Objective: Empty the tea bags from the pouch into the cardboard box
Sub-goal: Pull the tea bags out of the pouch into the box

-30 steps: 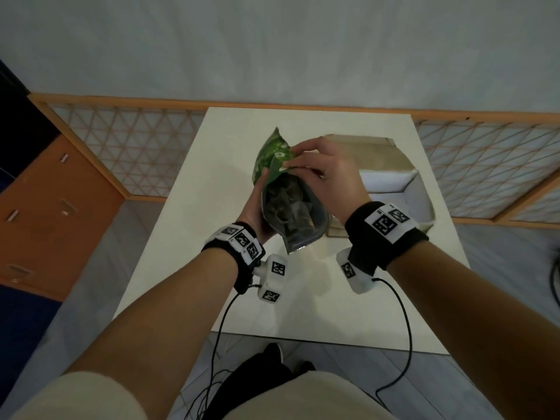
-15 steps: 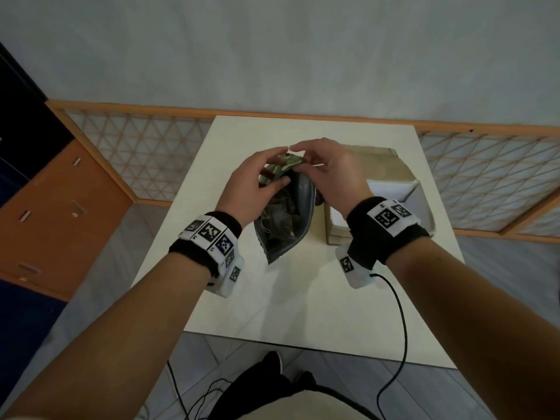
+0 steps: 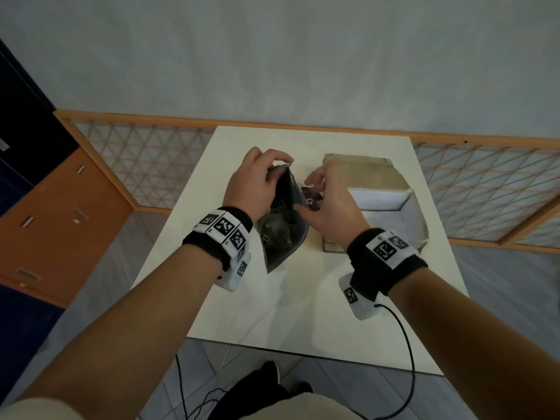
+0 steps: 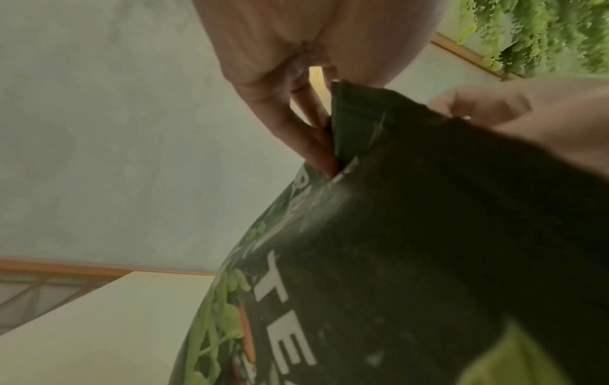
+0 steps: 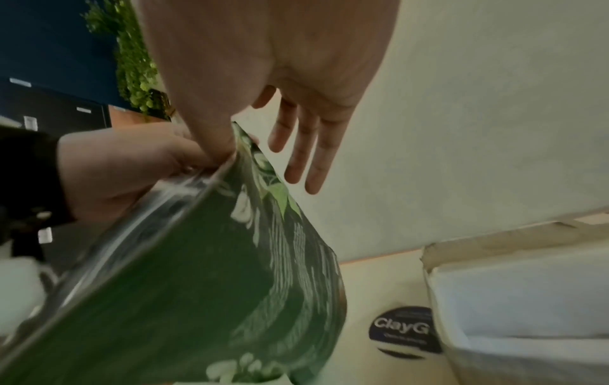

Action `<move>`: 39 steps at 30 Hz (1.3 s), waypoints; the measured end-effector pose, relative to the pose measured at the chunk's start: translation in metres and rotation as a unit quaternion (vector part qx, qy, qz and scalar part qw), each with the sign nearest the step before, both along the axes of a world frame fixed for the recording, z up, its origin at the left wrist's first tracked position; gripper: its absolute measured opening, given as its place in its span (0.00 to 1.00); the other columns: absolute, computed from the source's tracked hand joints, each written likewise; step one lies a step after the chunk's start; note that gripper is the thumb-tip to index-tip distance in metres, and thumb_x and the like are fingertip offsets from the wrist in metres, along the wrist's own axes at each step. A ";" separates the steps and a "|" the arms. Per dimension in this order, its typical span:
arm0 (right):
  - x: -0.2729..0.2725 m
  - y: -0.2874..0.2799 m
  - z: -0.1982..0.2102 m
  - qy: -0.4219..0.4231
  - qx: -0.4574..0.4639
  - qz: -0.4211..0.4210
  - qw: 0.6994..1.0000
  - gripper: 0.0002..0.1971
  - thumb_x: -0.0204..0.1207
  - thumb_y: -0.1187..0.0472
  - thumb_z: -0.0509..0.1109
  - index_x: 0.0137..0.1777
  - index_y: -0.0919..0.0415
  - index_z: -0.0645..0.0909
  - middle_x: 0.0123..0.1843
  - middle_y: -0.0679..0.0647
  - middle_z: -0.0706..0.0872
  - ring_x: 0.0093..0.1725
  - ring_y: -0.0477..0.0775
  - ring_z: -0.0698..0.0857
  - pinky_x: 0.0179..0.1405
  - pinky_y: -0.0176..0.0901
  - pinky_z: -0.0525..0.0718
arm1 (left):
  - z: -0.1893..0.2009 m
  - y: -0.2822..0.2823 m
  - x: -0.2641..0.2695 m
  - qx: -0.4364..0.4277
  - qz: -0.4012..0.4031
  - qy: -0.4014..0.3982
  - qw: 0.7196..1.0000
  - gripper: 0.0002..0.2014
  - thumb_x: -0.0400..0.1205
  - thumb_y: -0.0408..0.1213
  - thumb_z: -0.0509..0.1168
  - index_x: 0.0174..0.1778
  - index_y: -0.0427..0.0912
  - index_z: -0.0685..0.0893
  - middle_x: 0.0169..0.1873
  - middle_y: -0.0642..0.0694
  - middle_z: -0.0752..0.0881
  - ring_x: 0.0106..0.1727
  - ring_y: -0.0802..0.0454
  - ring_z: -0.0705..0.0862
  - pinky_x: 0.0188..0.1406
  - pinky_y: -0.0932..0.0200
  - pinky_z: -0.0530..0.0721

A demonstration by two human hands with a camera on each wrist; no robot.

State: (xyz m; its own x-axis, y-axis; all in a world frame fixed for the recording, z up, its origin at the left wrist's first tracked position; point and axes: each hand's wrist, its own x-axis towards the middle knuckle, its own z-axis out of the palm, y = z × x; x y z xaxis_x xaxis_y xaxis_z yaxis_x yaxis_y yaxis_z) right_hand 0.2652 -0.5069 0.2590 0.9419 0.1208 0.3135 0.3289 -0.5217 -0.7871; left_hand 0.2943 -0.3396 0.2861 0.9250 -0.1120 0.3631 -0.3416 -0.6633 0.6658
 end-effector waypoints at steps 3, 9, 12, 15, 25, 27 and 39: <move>-0.008 -0.010 -0.010 0.008 -0.028 0.029 0.999 0.18 0.70 0.71 0.73 0.46 0.54 0.66 0.47 0.47 0.76 0.41 0.36 0.80 0.37 0.35 0.81 | 0.002 0.000 0.000 0.006 0.001 0.012 1.000 0.18 0.89 0.33 0.57 0.65 0.60 0.84 0.48 0.46 0.72 0.44 0.47 0.80 0.49 0.61 0.77; -0.002 -0.029 -0.021 -0.071 -0.106 -0.021 0.992 0.14 0.69 0.79 0.65 0.35 0.63 0.88 0.49 0.59 0.84 0.47 0.59 0.84 0.47 0.42 0.80 | 0.011 -0.002 0.001 0.063 -0.023 0.052 0.996 0.08 0.82 0.45 0.71 0.55 0.54 0.84 0.53 0.51 0.72 0.53 0.50 0.81 0.52 0.57 0.81; -0.002 -0.027 -0.020 -0.078 -0.130 -0.052 0.987 0.10 0.74 0.72 0.68 0.45 0.62 0.90 0.49 0.61 0.83 0.47 0.61 0.83 0.43 0.43 0.81 | 0.007 -0.003 0.001 0.092 0.004 0.002 0.996 0.11 0.78 0.50 0.75 0.51 0.51 0.86 0.55 0.53 0.73 0.50 0.54 0.80 0.45 0.59 0.78; -0.006 -0.025 -0.015 -0.059 -0.216 -0.120 0.967 0.10 0.76 0.62 0.70 0.54 0.54 0.89 0.47 0.58 0.79 0.49 0.61 0.81 0.35 0.47 0.81 | 0.003 -0.009 0.000 0.103 0.014 -0.019 0.994 0.12 0.79 0.53 0.73 0.47 0.49 0.86 0.52 0.54 0.79 0.46 0.51 0.83 0.42 0.58 0.77; -0.003 0.021 -0.018 0.105 -0.240 -0.006 0.965 0.24 0.73 0.63 0.66 0.71 0.60 0.75 0.63 0.61 0.81 0.61 0.63 0.81 0.62 0.53 0.81 | 0.000 -0.019 0.002 0.056 0.026 -0.017 0.998 0.12 0.78 0.53 0.74 0.44 0.47 0.89 0.46 0.55 0.81 0.45 0.51 0.83 0.45 0.58 0.80; 0.008 0.024 -0.019 0.157 -0.279 0.016 0.947 0.27 0.76 0.61 0.65 0.76 0.60 0.68 0.68 0.63 0.78 0.65 0.63 0.79 0.67 0.52 0.77 | -0.001 -0.018 0.002 0.047 0.024 -0.014 0.999 0.12 0.78 0.52 0.74 0.43 0.47 0.89 0.44 0.58 0.79 0.44 0.53 0.82 0.45 0.59 0.79; 0.044 0.031 -0.010 0.231 -0.359 0.040 0.903 0.16 0.84 0.69 0.54 0.70 0.70 0.73 0.67 0.67 0.80 0.67 0.63 0.79 0.69 0.47 0.71 | -0.001 -0.015 0.027 0.018 0.021 -0.013 1.000 0.10 0.79 0.50 0.74 0.43 0.47 0.86 0.48 0.52 0.81 0.46 0.52 0.83 0.46 0.57 0.82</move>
